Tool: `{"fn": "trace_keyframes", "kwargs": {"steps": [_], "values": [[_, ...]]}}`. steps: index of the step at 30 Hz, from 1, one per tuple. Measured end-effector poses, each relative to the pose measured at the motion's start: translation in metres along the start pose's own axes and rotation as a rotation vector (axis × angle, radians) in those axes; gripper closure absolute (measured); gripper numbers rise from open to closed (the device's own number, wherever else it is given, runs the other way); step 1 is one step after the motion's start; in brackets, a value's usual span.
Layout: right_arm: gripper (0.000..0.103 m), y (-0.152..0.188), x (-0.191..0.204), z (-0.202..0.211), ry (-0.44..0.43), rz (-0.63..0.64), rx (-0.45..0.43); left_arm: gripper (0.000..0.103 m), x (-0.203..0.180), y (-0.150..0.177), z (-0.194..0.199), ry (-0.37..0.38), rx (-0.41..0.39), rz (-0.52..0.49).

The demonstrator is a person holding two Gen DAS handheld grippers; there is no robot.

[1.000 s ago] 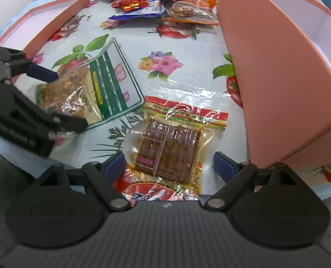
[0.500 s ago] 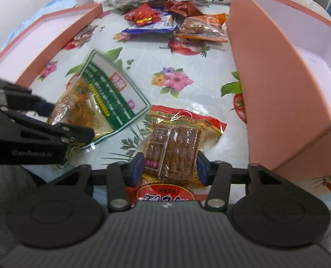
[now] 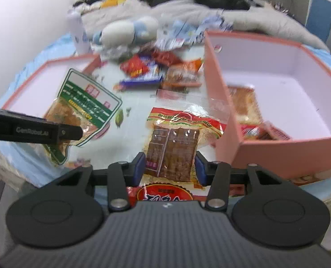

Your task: Organize snacks

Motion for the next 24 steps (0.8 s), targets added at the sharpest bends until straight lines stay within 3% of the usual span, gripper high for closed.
{"fn": "trace_keyframes", "kwargs": {"steps": [1,4,5,8,16,24], "values": [[0.084,-0.002,-0.001,0.006,-0.009,-0.008,-0.006,0.064,-0.002,-0.002,0.007,0.001,-0.012,0.007],[0.088,-0.01,-0.005,0.022,0.009,-0.023,-0.045,0.064,-0.008,-0.008,0.026,0.014,-0.047,0.02],[0.094,-0.013,-0.005,0.024,0.02,-0.009,-0.062,0.064,-0.01,-0.009,0.03,0.016,-0.057,0.019],[0.098,-0.015,-0.009,0.015,0.003,-0.02,-0.065,0.064,-0.015,-0.009,0.031,0.03,-0.069,0.027],[0.096,0.014,-0.019,-0.004,-0.004,-0.032,-0.014,0.064,-0.018,0.005,0.014,0.029,-0.018,0.021],[0.095,0.027,-0.015,-0.03,-0.043,-0.078,0.016,0.064,-0.01,0.003,-0.005,-0.03,0.018,0.038]]}}
Point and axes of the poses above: each gripper's, at about its wrist camera, not at the fingertips, and z roughly against the way its jaws point, x to its left, y to its underside, the point moved 5 cm from there along -z, roughly the way its jaws point, and after that the axes turned 8 degrees about -z, right-handed, at the moved point
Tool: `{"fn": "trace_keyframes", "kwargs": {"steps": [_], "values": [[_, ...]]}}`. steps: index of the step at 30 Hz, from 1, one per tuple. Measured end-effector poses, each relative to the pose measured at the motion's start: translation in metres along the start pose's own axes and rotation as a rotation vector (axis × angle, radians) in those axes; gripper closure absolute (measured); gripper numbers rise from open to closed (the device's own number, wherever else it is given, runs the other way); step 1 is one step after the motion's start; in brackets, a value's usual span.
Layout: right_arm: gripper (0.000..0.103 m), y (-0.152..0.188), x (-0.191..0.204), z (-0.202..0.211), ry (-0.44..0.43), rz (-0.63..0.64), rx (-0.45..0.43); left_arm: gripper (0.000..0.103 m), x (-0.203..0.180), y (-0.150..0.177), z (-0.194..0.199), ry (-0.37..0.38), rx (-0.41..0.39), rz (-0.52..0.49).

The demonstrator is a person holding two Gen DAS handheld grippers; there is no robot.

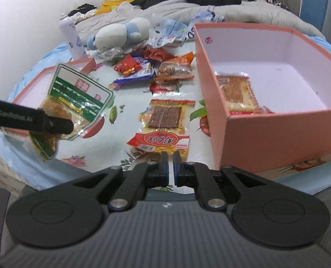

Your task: Organize snacks

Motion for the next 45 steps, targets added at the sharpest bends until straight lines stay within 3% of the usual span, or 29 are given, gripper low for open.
{"fn": "trace_keyframes", "kwargs": {"steps": [4,6,8,9,11,18,27,32,38,40,42,43,45], "values": [[0.094,0.005,0.008,-0.012,-0.015,0.02,-0.008,0.064,0.006,-0.007,-0.007,-0.029,0.015,-0.003],[0.087,0.005,0.01,-0.016,-0.011,0.031,-0.017,0.064,0.009,-0.01,-0.01,-0.04,0.019,-0.002],[0.046,0.006,0.01,-0.019,-0.021,0.014,-0.023,0.064,0.011,-0.013,-0.012,-0.049,0.021,0.003],[0.031,0.006,0.01,-0.02,-0.029,0.006,-0.028,0.064,0.013,-0.014,-0.014,-0.053,0.022,0.008],[0.022,0.007,0.011,-0.023,-0.036,0.0,-0.031,0.064,0.017,-0.016,-0.016,-0.056,0.025,0.021],[0.021,0.004,0.023,-0.036,-0.052,-0.024,-0.06,0.064,0.032,-0.018,-0.02,-0.079,0.032,0.053],[0.018,0.002,0.029,-0.1,0.182,0.055,-0.051,0.063,0.045,-0.012,-0.021,-0.089,0.037,0.087],[0.013,-0.005,0.03,-0.111,0.204,0.052,-0.056,0.063,0.048,-0.008,-0.021,-0.089,0.043,0.093],[0.01,-0.001,0.03,-0.11,0.131,0.083,-0.055,0.063,0.048,-0.005,-0.022,-0.083,0.042,0.102],[0.014,-0.002,0.03,-0.11,0.117,0.089,-0.05,0.063,0.048,-0.004,-0.021,-0.083,0.037,0.104],[0.033,-0.003,0.033,-0.107,0.098,0.101,-0.046,0.063,0.048,-0.004,-0.021,-0.08,0.035,0.11],[0.037,-0.003,0.036,-0.106,0.088,0.111,-0.04,0.063,0.048,-0.003,-0.021,-0.077,0.035,0.114],[0.062,-0.003,0.043,-0.105,0.068,0.133,-0.033,0.063,0.049,-0.002,-0.022,-0.074,0.037,0.116]]}}
Point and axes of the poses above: each gripper's, at about its wrist camera, not at the fingertips, and z roughly against the way its jaws point, x to its left, y to its underside, the point moved 5 cm from there along -z, roughly the way its jaws point, and after that the axes turned 8 degrees about -z, right-handed, at the moved point
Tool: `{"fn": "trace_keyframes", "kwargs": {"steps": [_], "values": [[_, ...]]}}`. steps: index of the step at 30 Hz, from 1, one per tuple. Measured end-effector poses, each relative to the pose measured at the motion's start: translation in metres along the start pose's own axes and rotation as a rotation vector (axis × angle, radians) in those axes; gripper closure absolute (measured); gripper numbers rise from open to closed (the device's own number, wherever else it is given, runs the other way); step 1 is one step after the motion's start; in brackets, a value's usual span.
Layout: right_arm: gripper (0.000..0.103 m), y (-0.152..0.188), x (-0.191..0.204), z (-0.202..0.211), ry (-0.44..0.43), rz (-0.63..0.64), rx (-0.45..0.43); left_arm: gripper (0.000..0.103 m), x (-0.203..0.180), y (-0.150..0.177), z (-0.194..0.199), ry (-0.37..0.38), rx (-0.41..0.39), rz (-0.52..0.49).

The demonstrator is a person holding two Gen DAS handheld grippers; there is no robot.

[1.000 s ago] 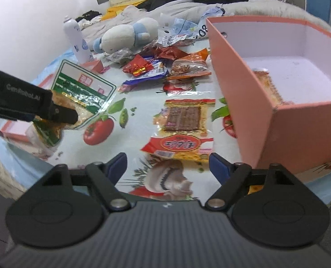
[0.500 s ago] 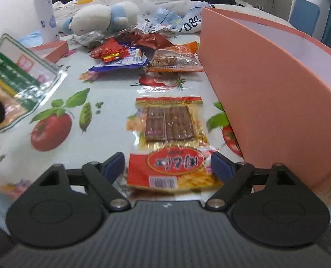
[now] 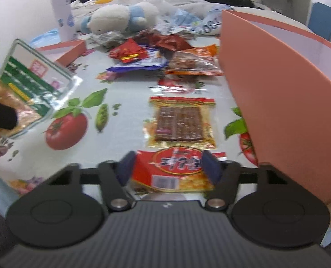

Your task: Organize snacks

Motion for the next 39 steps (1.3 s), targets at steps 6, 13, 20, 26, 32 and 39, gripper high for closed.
{"fn": "trace_keyframes", "kwargs": {"steps": [6,13,20,26,32,39], "values": [[0.087,-0.004,0.017,0.007,-0.026,0.026,-0.002,0.063,0.003,0.001,-0.001,0.003,0.002,0.008],[0.02,-0.037,0.003,-0.001,0.015,-0.052,-0.06,0.063,0.011,-0.003,-0.002,-0.004,-0.007,0.028],[0.022,-0.047,0.0,-0.04,0.107,-0.016,0.024,0.063,0.016,-0.006,-0.004,-0.003,-0.003,0.034],[0.017,-0.047,-0.011,-0.051,0.101,0.009,0.07,0.063,0.018,-0.009,-0.011,-0.003,0.006,0.037],[0.048,-0.048,-0.004,-0.045,0.034,0.039,0.109,0.063,0.017,-0.011,-0.013,0.0,0.004,0.036],[0.05,-0.04,0.005,-0.027,-0.003,0.055,0.108,0.063,0.014,-0.011,-0.005,0.0,0.002,0.03]]}}
Point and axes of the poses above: each gripper's, at about its wrist camera, not at the fingertips, and z roughly against the way its jaws point, x to its left, y to its underside, the point moved 5 cm from there along -z, roughly the way its jaws point, and after that the axes turned 8 degrees about -z, right-handed, at the moved point
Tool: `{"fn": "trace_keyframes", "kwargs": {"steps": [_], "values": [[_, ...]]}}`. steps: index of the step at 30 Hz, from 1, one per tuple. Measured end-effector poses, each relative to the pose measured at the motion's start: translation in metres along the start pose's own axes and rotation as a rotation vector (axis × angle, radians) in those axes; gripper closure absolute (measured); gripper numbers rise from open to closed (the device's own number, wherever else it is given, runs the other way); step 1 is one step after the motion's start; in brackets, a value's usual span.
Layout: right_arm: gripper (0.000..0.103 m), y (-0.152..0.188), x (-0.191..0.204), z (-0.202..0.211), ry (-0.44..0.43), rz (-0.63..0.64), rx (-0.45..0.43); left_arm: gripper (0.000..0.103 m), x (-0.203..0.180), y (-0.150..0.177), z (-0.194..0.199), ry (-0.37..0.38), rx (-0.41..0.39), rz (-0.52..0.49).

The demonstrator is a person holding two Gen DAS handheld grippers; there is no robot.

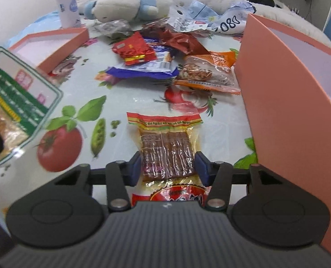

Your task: Organize snacks

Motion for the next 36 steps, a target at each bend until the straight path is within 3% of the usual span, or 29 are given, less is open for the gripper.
{"fn": "trace_keyframes", "kwargs": {"steps": [7,19,27,34,35,36], "values": [[0.051,0.001,0.004,0.04,-0.039,-0.019,-0.037,0.063,-0.01,-0.009,0.024,-0.007,-0.035,-0.023],[0.051,-0.021,-0.013,0.152,-0.091,-0.102,-0.191,0.063,-0.037,-0.027,0.09,0.052,-0.134,-0.049],[0.051,-0.022,-0.038,0.216,-0.072,-0.15,-0.286,0.063,-0.071,-0.029,0.125,0.121,-0.186,-0.086],[0.052,-0.017,-0.074,0.242,-0.024,-0.209,-0.309,0.063,-0.113,-0.029,0.137,0.19,-0.2,-0.128],[0.055,-0.016,-0.08,0.243,-0.018,-0.219,-0.307,0.063,-0.119,-0.029,0.137,0.2,-0.2,-0.132],[0.091,-0.015,-0.085,0.243,-0.017,-0.227,-0.3,0.063,-0.124,-0.03,0.137,0.208,-0.199,-0.137]]}}
Point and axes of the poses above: each gripper's, at about its wrist camera, not at the fingertips, and z roughly against the way its jaws point, x to its left, y to its underside, the point moved 5 cm from there along -z, roughly the way its jaws point, and after that the axes turned 8 degrees about -z, right-handed, at the moved point
